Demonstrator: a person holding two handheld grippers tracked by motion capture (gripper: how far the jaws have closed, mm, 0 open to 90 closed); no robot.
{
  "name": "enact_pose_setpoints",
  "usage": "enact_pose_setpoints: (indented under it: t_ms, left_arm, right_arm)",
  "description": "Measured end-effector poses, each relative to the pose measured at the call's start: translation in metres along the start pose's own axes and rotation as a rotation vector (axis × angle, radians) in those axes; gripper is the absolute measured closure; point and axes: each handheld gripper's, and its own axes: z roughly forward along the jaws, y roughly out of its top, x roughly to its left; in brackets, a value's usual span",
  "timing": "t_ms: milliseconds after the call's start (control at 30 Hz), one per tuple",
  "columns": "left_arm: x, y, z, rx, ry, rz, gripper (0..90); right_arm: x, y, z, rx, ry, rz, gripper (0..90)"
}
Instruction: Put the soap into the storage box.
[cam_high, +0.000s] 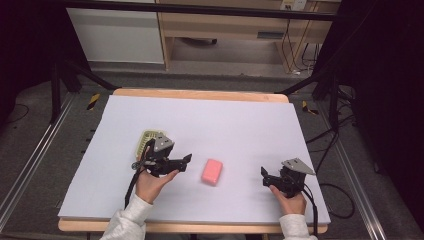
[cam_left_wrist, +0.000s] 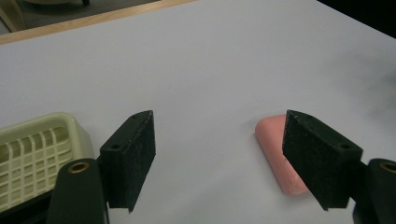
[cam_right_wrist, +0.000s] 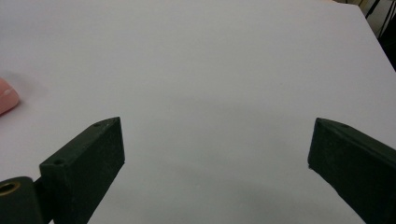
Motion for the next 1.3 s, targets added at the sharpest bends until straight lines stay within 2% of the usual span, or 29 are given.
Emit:
enact_pose_setpoints:
  t_ms: [633, 933, 1300]
  left_arm:
    - [-0.030, 0.007, 0.024, 0.055, -0.039, 0.031, 25.3]
    - [-0.042, 0.004, 0.036, 0.081, -0.057, 0.043, 25.3]
    - [-0.052, 0.002, 0.049, 0.112, -0.059, 0.059, 25.2]
  right_arm:
    - [-0.001, 0.000, 0.000, -0.005, 0.005, 0.008, 4.3]
    - [0.000, 0.000, 0.000, -0.004, 0.008, 0.006, 4.4]
    - [0.000, 0.000, 0.001, 0.001, 0.012, 0.010, 4.5]
